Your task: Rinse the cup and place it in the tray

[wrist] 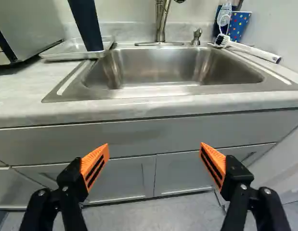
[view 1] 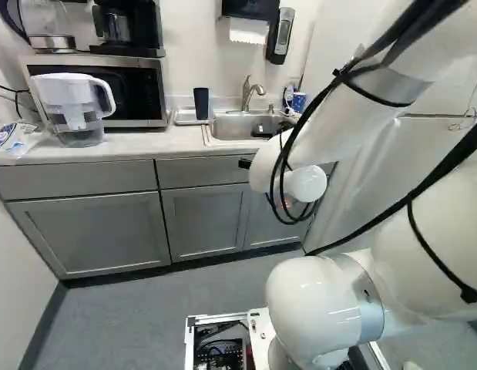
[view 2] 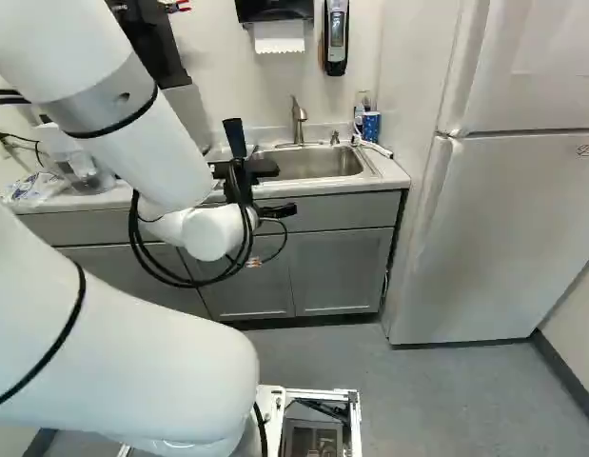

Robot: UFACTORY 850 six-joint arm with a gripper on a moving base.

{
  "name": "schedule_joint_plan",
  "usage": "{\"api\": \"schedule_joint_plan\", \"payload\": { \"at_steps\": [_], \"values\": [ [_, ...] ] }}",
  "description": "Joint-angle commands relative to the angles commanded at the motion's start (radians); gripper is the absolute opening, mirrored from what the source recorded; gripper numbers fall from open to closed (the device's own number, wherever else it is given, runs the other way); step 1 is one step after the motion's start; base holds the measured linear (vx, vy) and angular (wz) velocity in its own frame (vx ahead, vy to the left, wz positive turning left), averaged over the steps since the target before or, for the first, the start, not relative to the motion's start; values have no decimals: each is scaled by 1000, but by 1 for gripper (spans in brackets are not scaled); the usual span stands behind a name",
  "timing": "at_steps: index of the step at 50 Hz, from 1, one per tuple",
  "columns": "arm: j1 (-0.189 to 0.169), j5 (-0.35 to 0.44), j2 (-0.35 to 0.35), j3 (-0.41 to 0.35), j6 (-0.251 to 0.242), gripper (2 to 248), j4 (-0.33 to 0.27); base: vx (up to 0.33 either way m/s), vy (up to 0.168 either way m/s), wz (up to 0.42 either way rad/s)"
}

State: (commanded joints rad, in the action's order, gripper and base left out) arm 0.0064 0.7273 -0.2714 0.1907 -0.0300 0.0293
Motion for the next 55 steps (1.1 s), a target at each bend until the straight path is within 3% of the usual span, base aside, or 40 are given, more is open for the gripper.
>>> {"api": "schedule_joint_plan", "payload": {
  "at_steps": [27, 55],
  "values": [
    [-5, 113, -6, -80, 23, 247, -23, 0, 0, 0],
    [-6, 145, -8, -103, 30, 247, -29, 0, 0, 0]
  ]
}}
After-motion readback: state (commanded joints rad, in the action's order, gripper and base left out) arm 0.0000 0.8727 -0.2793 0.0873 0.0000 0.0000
